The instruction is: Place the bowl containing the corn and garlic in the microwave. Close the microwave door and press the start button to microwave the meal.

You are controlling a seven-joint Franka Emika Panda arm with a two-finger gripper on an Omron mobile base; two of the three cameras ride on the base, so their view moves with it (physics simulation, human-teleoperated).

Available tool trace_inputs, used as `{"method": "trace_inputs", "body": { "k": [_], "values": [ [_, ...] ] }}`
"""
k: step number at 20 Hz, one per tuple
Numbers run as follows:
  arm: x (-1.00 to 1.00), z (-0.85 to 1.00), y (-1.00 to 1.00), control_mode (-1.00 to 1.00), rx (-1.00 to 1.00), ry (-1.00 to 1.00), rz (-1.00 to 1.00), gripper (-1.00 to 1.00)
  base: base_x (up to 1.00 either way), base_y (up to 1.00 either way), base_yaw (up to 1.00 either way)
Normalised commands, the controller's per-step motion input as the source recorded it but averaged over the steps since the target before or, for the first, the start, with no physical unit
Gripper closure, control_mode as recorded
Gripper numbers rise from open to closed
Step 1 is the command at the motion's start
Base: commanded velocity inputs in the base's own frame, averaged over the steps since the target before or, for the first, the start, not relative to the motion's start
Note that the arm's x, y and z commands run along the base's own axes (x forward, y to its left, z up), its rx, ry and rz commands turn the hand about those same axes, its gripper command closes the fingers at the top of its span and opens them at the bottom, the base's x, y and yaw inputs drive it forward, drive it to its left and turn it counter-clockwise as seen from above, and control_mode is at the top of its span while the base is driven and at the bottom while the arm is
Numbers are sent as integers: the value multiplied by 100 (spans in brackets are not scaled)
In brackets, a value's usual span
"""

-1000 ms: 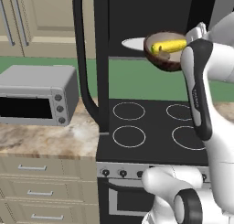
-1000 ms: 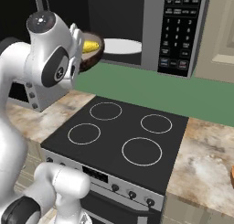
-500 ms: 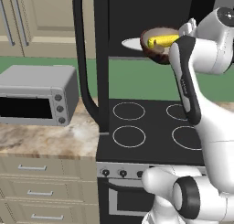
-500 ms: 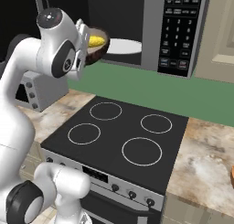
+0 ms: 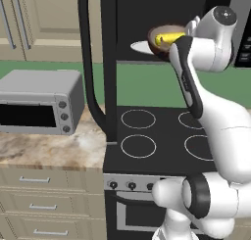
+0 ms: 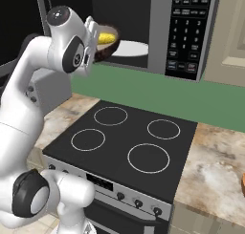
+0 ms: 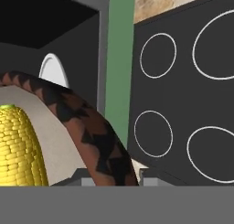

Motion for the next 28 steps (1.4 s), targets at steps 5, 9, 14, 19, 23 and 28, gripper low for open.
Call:
{"method": "trace_inputs", "body": {
  "k": [5,9,14,19,23,28],
  "values": [
    [55,5,0,-100,0,0,-5,100,0,0,0],
    [47,5,-3,-100,0,2,-1,100,0,0,0],
    [59,0,-8,-100,0,9,0,100,0,0,0],
    [62,0,-11,-100,0,9,0,100,0,0,0],
    [56,0,-7,-100,0,2,0,100,0,0,0],
    [52,-6,0,-100,0,1,0,-100,0,0,0]
  ]
}}
